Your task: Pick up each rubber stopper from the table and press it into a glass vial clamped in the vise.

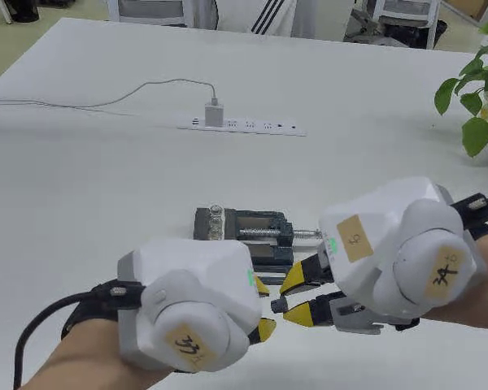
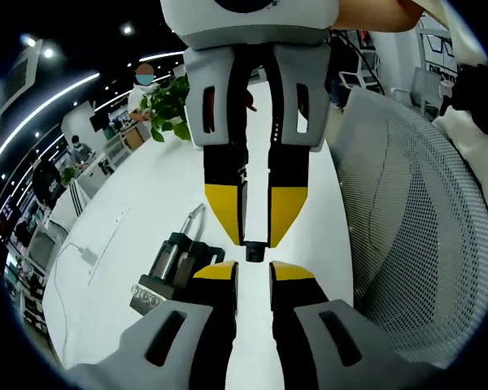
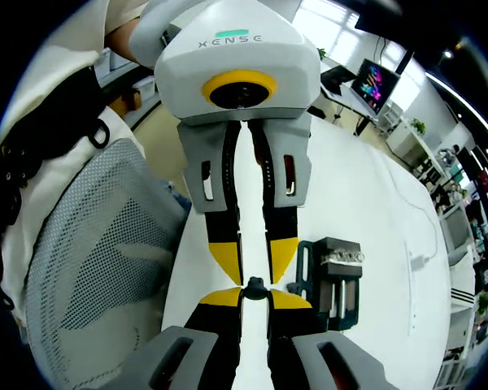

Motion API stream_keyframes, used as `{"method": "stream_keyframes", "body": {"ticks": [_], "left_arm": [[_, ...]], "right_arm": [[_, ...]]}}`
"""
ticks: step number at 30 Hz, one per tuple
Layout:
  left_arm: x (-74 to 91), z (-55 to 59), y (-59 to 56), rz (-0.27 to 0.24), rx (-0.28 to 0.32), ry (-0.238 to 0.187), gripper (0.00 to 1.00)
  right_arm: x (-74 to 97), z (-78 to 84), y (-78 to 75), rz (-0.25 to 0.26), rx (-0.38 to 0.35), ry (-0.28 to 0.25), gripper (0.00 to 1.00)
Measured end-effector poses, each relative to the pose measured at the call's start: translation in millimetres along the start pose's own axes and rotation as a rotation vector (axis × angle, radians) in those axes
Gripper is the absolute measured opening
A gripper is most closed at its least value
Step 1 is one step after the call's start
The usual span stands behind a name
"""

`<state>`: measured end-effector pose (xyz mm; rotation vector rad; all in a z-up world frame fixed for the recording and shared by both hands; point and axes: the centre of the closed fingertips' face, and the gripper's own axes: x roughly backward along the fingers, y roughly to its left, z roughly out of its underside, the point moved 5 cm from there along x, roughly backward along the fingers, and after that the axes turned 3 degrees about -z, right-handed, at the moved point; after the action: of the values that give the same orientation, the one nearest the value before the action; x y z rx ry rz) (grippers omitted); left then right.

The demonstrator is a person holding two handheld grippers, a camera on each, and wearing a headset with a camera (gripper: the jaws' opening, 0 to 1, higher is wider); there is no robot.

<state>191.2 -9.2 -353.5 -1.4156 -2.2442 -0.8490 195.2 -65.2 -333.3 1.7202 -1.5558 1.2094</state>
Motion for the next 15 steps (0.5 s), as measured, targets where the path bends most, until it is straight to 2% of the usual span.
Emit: {"method": "stream_keyframes", "body": {"ticks": [7,15], "left_arm": [[-1.7,-4.1,-3.3,0.022,-0.025,0.003,0.06],[-3.0,-4.3,-6.5,0.043,-0.039,0.016,0.05]], "right_arm": [[-1.7,0.3,2.0,-0.012,0.007,0.003,0.06],[-2.8,1.0,5.2,-0.029,0.01,0.013,0.06]]}}
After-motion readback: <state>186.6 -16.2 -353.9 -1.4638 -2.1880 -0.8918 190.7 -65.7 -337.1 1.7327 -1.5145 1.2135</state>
